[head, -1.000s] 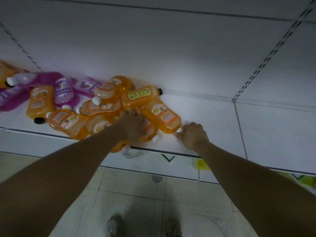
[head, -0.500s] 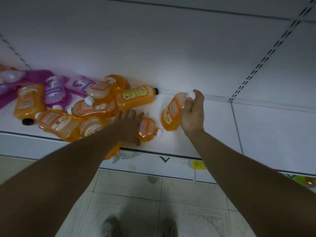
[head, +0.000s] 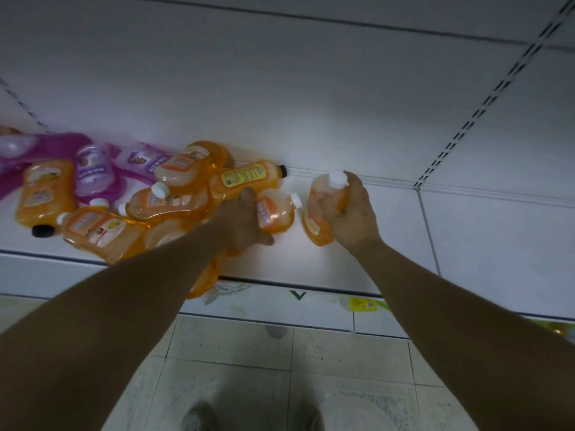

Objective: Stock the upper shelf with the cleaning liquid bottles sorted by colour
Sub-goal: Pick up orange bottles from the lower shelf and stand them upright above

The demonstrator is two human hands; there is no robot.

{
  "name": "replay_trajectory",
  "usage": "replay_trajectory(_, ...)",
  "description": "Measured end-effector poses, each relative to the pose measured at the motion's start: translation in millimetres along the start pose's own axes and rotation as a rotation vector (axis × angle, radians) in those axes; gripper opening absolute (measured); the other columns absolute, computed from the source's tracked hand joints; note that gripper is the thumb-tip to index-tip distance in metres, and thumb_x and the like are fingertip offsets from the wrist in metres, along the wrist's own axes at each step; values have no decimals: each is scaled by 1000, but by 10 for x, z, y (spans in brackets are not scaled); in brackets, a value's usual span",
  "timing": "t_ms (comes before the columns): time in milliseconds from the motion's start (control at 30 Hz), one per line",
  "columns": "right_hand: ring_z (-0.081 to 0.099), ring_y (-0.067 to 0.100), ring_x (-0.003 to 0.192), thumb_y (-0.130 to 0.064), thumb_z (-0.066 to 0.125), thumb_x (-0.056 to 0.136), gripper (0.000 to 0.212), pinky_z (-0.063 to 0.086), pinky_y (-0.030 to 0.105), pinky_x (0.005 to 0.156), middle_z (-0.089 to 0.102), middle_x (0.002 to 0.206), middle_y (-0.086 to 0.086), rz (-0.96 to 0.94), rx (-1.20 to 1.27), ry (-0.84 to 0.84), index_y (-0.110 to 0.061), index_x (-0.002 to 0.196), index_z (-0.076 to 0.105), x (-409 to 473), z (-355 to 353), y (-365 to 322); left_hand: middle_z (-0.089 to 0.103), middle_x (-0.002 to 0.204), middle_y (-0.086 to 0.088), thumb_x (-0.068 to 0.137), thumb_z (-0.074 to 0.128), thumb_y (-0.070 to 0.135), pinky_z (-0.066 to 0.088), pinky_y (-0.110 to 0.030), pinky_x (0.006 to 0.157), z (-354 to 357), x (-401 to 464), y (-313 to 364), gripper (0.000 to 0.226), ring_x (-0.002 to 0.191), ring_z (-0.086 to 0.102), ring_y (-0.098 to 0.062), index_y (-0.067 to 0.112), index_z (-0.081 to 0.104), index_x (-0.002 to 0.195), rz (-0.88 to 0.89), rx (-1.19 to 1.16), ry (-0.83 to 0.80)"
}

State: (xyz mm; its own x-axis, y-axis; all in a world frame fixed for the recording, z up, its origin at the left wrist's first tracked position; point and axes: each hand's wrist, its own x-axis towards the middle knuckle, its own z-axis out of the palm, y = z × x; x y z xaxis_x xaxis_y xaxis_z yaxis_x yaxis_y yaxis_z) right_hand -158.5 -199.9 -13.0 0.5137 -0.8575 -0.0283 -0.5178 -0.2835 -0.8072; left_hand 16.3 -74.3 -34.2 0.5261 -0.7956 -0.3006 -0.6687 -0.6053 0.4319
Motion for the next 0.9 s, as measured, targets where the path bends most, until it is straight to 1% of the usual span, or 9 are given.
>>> replay_trajectory(67,58,22,110,-56,66,73,70,48,41,95,56,125,1,21,10,-29,-29,132,42,-6,46,-22,40,137,-2,55,86,47,46,-41,96,5,-24,77,113,123,46,-27,24,15,140,-2,-97,24)
replay_trajectory(133,57,22,106,-38,75,75,68,47,36,91,57,119,0,71,21,-40,-26,132,39,9,31,-45,38,138,1,56,87,42,45,-35,93,-25,-80,153,115,123,44,-23,25,13,143,-1,-229,46)
replay_trajectory(267,58,21,99,-24,75,76,58,47,33,82,56,108,-3,137,202,34,-26,122,39,-66,-152,-122,40,125,9,63,86,33,40,-27,85,-235,-274,265,107,113,43,-13,25,17,144,1,-471,50)
replay_trajectory(400,61,15,94,-11,72,79,46,52,29,76,59,101,-9,108,411,11,-27,116,50,-319,-359,-425,43,118,13,71,81,30,41,-28,86,-450,-679,352,92,109,46,-11,23,22,142,-39,-635,105)
replay_trajectory(500,63,11,93,-9,71,81,53,55,29,75,60,109,-4,87,524,-49,-26,126,50,-566,-480,-738,53,123,6,63,84,42,49,-37,91,-622,-1055,426,101,113,54,-18,24,24,142,-68,-730,134)
replay_trajectory(567,65,12,93,-13,69,85,54,56,29,73,59,112,-1,68,573,-79,-26,132,44,-767,-550,-948,56,112,10,65,84,36,50,-23,80,-747,-1317,469,95,106,57,-13,22,28,140,-69,-769,185)
replay_trajectory(667,65,9,90,-15,62,92,44,56,24,67,59,109,-3,-7,616,-93,-28,130,42,-1053,-625,-1246,52,96,19,77,76,24,38,-5,58,-951,-1690,527,78,86,55,1,19,28,138,-17,-773,245)
replay_trajectory(767,64,8,90,-15,55,96,39,55,22,66,57,106,-10,-76,626,-78,-36,125,40,-1379,-673,-1581,54,99,9,85,68,21,44,-16,60,-1181,-2048,471,72,81,52,-2,20,22,140,23,-818,244)
replay_trajectory(900,65,14,94,-19,55,96,43,56,27,71,56,108,-8,-129,646,-11,-38,129,35,-1819,-716,-2028,55,107,1,86,63,14,54,-38,78,-1540,-2545,296,72,98,58,-20,28,17,141,96,-847,216)
